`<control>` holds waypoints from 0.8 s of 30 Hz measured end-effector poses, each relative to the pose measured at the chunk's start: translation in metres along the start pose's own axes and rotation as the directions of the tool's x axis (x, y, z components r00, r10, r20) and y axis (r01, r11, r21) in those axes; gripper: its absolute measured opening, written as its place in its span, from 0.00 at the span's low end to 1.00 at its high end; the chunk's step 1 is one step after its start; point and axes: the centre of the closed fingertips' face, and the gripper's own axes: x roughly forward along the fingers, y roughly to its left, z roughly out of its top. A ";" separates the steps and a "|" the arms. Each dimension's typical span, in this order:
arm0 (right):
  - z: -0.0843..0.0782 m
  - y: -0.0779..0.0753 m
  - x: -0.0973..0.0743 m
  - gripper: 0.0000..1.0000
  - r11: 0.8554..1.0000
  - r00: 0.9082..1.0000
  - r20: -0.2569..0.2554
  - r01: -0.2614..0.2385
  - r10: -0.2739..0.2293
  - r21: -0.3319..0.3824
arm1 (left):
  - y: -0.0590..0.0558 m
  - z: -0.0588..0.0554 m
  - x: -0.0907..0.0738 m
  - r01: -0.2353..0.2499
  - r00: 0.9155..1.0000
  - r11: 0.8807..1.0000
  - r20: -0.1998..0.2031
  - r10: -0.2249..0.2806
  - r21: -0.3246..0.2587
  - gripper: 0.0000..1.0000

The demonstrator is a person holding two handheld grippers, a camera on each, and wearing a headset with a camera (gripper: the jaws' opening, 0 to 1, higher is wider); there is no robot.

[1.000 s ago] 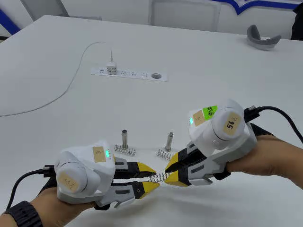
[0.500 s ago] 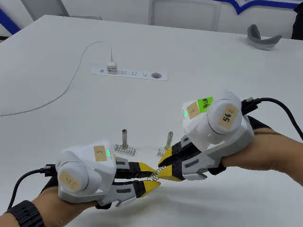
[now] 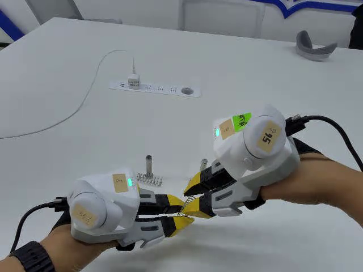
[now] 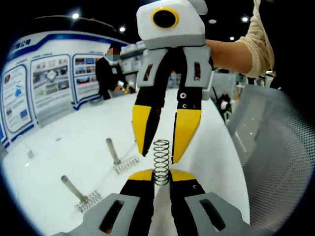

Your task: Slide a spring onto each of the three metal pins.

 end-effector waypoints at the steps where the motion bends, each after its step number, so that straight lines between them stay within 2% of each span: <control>1: -0.001 -0.001 0.001 0.18 1.000 1.000 -0.005 0.003 -0.004 -0.005 | 0.000 0.000 0.000 0.000 1.000 1.000 0.001 0.000 0.000 0.11; 7: -0.009 -0.001 0.005 0.17 1.000 1.000 -0.030 0.002 -0.002 0.008 | -0.001 0.002 0.000 0.000 1.000 1.000 0.008 0.000 0.003 0.11; 14: -0.007 -0.002 0.004 0.13 1.000 1.000 -0.020 -0.001 0.001 0.027 | 0.002 0.003 0.000 -0.008 1.000 1.000 0.014 0.008 0.000 0.11; 21: -0.005 -0.005 0.002 0.12 1.000 1.000 -0.012 0.010 -0.010 0.028 | 0.005 0.005 0.000 -0.021 1.000 1.000 0.019 0.021 0.002 0.12; 24: -0.004 -0.008 -0.001 0.12 0.999 1.000 -0.005 0.018 -0.017 0.035 | 0.005 0.004 -0.001 -0.021 1.000 1.000 0.017 0.021 -0.009 0.16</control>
